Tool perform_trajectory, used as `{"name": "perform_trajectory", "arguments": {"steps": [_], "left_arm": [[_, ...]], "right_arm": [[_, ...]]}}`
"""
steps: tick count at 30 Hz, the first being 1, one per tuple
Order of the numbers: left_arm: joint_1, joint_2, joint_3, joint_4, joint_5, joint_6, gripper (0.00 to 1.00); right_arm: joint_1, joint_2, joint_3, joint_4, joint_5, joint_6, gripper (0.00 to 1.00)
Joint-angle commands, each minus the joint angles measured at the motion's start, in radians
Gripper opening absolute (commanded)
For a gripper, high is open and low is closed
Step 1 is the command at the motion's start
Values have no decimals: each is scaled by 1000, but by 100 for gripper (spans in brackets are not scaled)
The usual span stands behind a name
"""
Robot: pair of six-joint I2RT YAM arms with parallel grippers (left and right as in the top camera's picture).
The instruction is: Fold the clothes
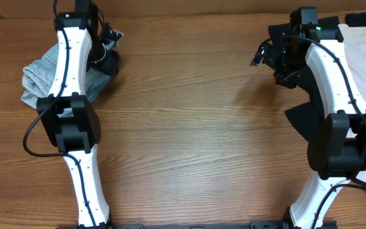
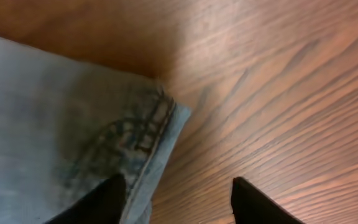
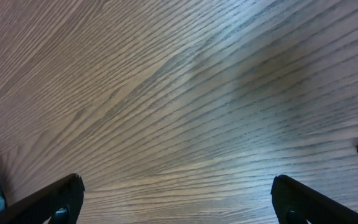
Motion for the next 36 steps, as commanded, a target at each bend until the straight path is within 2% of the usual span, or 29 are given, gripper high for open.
{"name": "perform_trajectory", "arguments": {"steps": [1, 3, 5, 8, 9, 13, 19, 33, 36], "left_arm": [[5, 10, -56, -2, -10, 20, 40], [5, 10, -85, 3, 23, 21, 34], [4, 10, -114, 24, 47, 20, 20], [4, 10, -173, 85, 56, 0, 6], [5, 10, -198, 119, 43, -23, 4], [18, 10, -263, 227, 10, -137, 4], [40, 10, -291, 333, 10, -231, 4], [88, 12, -291, 724, -1, -249, 4], [99, 12, -291, 777, -43, -268, 4]], "right_arm": [[0, -34, -5, 3, 8, -3, 100], [0, -34, -5, 5, 8, -3, 100], [0, -34, -5, 8, 8, -3, 100], [0, -34, -5, 8, 8, -3, 100], [0, -34, -5, 8, 8, -3, 100], [0, -34, -5, 5, 11, -3, 100], [0, -34, -5, 6, 12, -3, 100], [0, -34, -6, 6, 19, -3, 100], [0, -34, -6, 5, 19, -3, 100]]}}
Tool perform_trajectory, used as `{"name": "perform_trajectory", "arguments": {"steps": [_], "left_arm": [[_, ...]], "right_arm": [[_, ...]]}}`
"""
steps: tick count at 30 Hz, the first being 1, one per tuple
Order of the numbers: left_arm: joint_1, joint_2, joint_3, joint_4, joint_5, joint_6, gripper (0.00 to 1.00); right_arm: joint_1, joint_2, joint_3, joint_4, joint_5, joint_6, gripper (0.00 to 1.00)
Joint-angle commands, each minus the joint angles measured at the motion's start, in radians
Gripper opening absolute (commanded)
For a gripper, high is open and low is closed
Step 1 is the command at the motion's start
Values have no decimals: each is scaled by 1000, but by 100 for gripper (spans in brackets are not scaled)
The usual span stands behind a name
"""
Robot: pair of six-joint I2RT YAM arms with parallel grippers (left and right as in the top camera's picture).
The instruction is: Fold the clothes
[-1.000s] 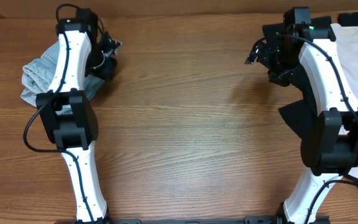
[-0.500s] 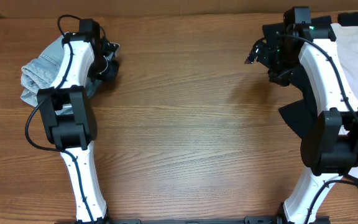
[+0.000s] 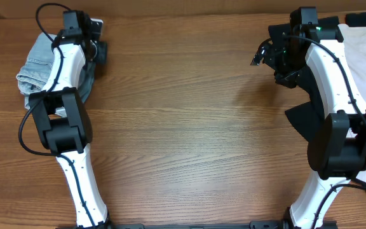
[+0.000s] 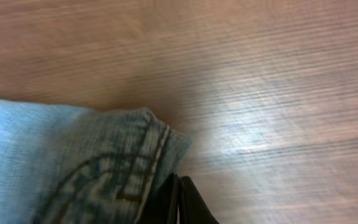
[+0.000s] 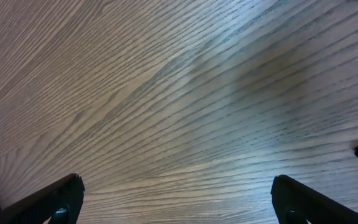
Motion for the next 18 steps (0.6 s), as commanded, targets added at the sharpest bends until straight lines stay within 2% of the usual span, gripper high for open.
{"name": "perform_trajectory", "arguments": {"steps": [1, 7, 15, 18], "left_arm": [[22, 12, -4, 34, -58, -48, 4], [50, -19, 51, -46, -55, -162, 4], [77, -116, 313, -445, -142, -381, 4], [90, -124, 327, -527, -181, -421, 4]], "right_arm": [[0, -34, -6, 0, 11, -3, 100], [0, -34, -6, 2, 12, -4, 100], [0, -34, -6, 0, 22, -3, 100], [0, -34, -6, 0, 22, -4, 100]]}}
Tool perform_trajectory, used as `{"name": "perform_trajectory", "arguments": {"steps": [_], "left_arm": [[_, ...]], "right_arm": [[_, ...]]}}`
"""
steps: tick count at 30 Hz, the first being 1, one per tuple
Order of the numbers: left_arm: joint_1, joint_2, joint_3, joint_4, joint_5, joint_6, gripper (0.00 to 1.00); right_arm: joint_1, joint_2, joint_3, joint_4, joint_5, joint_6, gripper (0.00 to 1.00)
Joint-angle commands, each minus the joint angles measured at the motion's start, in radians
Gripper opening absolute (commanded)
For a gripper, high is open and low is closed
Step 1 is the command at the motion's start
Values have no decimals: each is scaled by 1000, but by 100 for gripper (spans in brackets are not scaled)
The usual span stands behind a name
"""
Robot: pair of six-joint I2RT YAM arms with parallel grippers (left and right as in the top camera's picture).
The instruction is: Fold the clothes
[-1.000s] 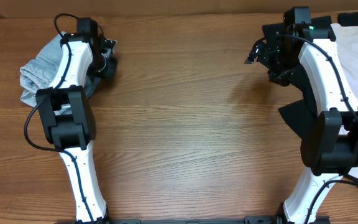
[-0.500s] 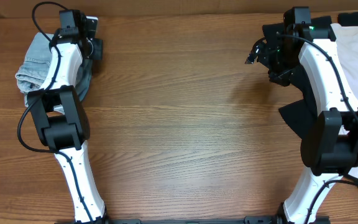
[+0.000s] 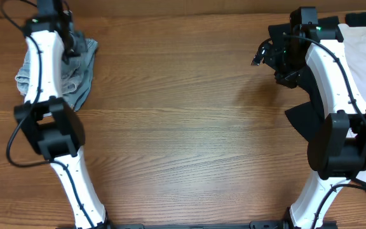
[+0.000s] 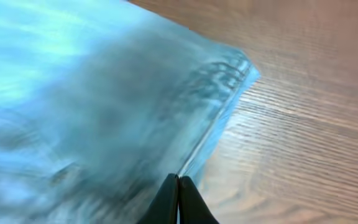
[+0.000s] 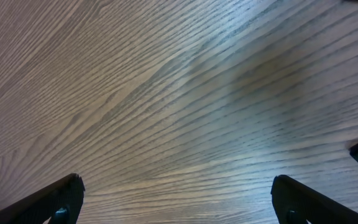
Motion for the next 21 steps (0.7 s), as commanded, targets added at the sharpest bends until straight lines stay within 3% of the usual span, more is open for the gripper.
{"name": "perform_trajectory", "arguments": {"steps": [1, 5, 8, 18, 21], "left_arm": [[29, -66, 51, -79, -91, -123, 4], [57, -47, -3, -136, -183, -246, 4], [83, -47, -89, -108, -163, -285, 4], [105, -47, -381, 144, -56, -138, 4], [106, -47, -441, 223, -39, -142, 4]], "right_arm": [[0, -34, -6, 1, 11, -4, 100], [0, -34, -6, 0, 11, -10, 100], [0, -34, -6, -5, 13, -34, 100], [0, -34, -6, -14, 18, -49, 100], [0, -34, -6, -14, 18, -49, 100]]}}
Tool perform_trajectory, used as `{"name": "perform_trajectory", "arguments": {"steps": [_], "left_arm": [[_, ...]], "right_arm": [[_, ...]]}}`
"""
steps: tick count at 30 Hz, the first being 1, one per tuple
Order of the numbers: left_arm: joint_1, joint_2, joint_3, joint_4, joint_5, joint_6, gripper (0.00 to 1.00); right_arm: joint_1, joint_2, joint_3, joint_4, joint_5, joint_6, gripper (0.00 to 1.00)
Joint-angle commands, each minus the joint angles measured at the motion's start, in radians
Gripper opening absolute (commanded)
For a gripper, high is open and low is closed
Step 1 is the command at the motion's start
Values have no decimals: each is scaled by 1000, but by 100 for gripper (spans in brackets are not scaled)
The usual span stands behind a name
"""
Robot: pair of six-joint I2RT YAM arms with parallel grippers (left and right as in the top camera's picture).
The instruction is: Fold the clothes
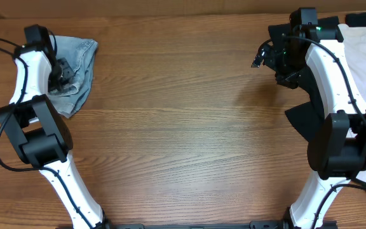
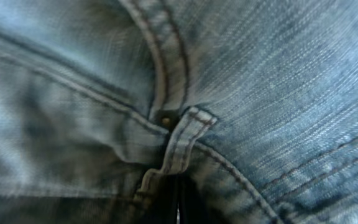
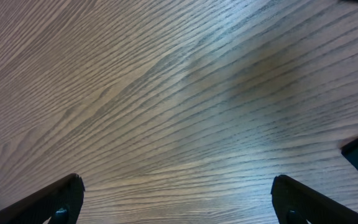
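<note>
A light blue denim garment (image 1: 81,60) lies rumpled at the table's far left. My left gripper (image 1: 57,71) sits on its left part. In the left wrist view the denim (image 2: 260,93), with its seams and a rivet, fills the frame, and the left gripper (image 2: 179,202) is shut with fabric bunched around its tips. My right gripper (image 1: 261,56) hovers at the back right, away from the denim. In its own view the right gripper (image 3: 179,202) is open over bare wood, with its dark fingers (image 3: 61,199) wide apart.
A white cloth lies at the far right edge, behind the right arm. A black shape (image 1: 300,117) sits on the wood beside that arm. The wooden table (image 1: 183,127) stretches between the two arms.
The left arm has swung further left, and its gripper now sits low on the denim, which fills its camera view. The garment lies more spread toward the right. The right arm has not moved.
The left gripper was first open over a corner of the bunched denim. It was then shut at that corner. Later it stood further back and left with the fabric trailing from it, and now it sits on the shifted garment. The right gripper stayed open throughout.
</note>
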Motion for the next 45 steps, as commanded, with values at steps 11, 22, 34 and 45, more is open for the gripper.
{"name": "perform_trajectory", "arguments": {"steps": [11, 22, 34, 45], "left_arm": [[-1, 11, -283, 411, -10, -130, 4], [8, 11, -317, 661, -51, -63, 4], [26, 20, -317, 871, -51, -56, 4], [26, 79, -314, 956, -50, -56, 4]], "right_arm": [[0, -34, -6, -3, 11, -11, 100], [0, -34, -6, -18, 11, -11, 100], [0, -34, -6, -22, 10, -10, 100], [0, -34, -6, -16, 10, 13, 100]]}}
